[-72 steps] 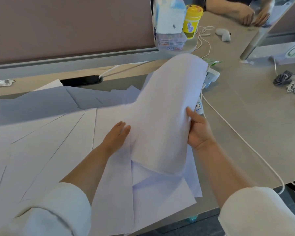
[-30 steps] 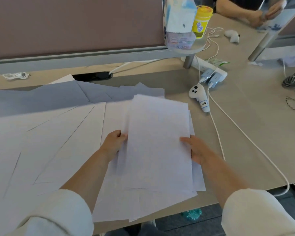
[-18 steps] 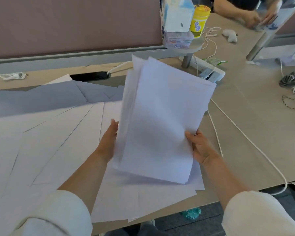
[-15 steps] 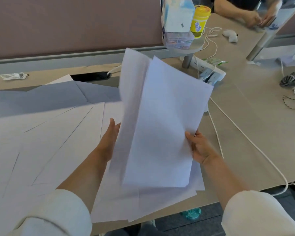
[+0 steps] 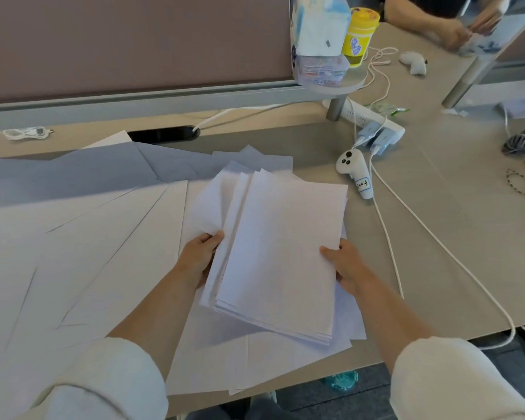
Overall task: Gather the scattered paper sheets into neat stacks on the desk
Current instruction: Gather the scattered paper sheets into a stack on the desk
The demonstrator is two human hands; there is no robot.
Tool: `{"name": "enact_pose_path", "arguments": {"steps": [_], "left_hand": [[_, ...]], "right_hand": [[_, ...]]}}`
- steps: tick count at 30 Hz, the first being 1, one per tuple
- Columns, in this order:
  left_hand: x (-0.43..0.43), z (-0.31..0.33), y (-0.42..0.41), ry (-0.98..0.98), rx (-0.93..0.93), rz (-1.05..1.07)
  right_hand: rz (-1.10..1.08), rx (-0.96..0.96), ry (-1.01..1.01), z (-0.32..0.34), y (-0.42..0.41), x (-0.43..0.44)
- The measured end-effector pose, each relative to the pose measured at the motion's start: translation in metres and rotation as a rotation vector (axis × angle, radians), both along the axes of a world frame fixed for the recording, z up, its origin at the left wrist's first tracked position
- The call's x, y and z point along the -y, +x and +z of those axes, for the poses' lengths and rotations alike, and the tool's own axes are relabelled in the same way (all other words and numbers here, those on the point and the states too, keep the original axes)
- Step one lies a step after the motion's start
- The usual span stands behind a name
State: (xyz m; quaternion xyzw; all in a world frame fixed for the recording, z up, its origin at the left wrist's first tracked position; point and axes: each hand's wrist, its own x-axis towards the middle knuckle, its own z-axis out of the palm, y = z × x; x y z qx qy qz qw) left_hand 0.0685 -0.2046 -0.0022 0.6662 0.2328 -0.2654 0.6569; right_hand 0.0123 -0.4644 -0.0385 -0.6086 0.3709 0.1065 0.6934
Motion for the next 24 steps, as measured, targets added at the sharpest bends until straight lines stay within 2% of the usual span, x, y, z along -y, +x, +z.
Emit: {"name": "enact_pose_path", "arguments": {"steps": [6, 11, 15, 20, 24], "left_hand": [[0.012, 0.031, 0.003, -0.101, 0.257, -0.039], [0.025, 0.060, 0.012, -0.379, 0.340, -0.106], [0.034, 0.084, 0.015, -0.456, 0.398, -0.103], [0.035, 0.116, 0.021, -0.382, 0.514, -0.032], [0.037, 0.132, 0.019, -0.267, 0.575, -0.064]], "right_hand": [[-0.026, 0.033, 0.010, 0.000, 0.000, -0.002], [-0.050, 0.044, 0.149, 0.004, 0.001, -0.006], [-0.022, -0.013, 0.047, 0.003, 0.003, -0.007], [0.037, -0.014, -0.115, 0.005, 0.005, -0.008], [0.040, -0.001, -0.117, 0.004, 0.007, -0.007]]}}
